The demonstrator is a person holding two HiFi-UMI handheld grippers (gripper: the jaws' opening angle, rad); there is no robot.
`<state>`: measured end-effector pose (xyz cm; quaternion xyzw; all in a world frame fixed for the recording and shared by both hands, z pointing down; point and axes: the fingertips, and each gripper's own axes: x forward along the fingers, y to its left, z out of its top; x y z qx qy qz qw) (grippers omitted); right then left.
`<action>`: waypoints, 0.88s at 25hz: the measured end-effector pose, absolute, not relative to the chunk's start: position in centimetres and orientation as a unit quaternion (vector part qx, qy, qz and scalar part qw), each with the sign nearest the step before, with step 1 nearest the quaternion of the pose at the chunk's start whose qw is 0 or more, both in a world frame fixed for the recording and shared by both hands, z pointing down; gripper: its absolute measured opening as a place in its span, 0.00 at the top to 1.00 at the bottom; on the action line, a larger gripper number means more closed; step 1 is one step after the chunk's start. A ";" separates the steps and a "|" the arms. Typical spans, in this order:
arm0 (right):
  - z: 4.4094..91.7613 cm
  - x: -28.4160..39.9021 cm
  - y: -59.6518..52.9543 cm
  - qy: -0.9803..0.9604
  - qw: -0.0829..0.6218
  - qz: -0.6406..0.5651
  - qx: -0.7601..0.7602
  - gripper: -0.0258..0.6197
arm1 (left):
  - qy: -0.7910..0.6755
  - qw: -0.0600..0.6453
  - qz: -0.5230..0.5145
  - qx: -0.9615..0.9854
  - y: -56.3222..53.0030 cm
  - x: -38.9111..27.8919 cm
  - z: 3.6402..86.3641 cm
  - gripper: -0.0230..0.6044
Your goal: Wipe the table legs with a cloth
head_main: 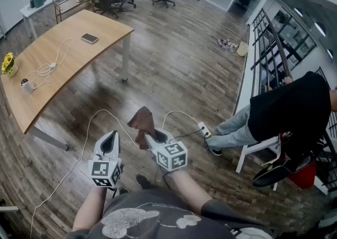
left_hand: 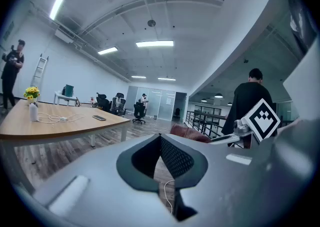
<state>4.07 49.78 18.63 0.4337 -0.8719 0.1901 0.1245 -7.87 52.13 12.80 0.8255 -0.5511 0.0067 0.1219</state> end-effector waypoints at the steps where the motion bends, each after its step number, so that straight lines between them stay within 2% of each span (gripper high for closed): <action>1: 18.4 4.0 49.5 -0.873 0.125 0.186 0.433 0.82 | -0.550 0.118 0.007 0.826 51.8 -8.0 13.0 0.93; 5: 17.7 3.8 48.4 -0.877 0.129 0.168 0.432 0.82 | -0.557 0.118 0.012 0.822 50.9 -9.3 13.6 0.93; 9: 18.0 3.6 48.5 -0.877 0.137 0.164 0.430 0.82 | -0.565 0.157 0.008 0.810 50.7 -10.1 15.1 0.93; 17: 19.1 6.0 49.1 -0.866 0.141 0.182 0.445 0.82 | -0.584 0.187 0.024 0.789 49.8 -11.2 18.4 0.93; 22: 20.1 7.7 48.0 -0.862 0.141 0.191 0.448 0.82 | -0.591 0.175 0.031 0.787 48.2 -10.9 18.5 0.93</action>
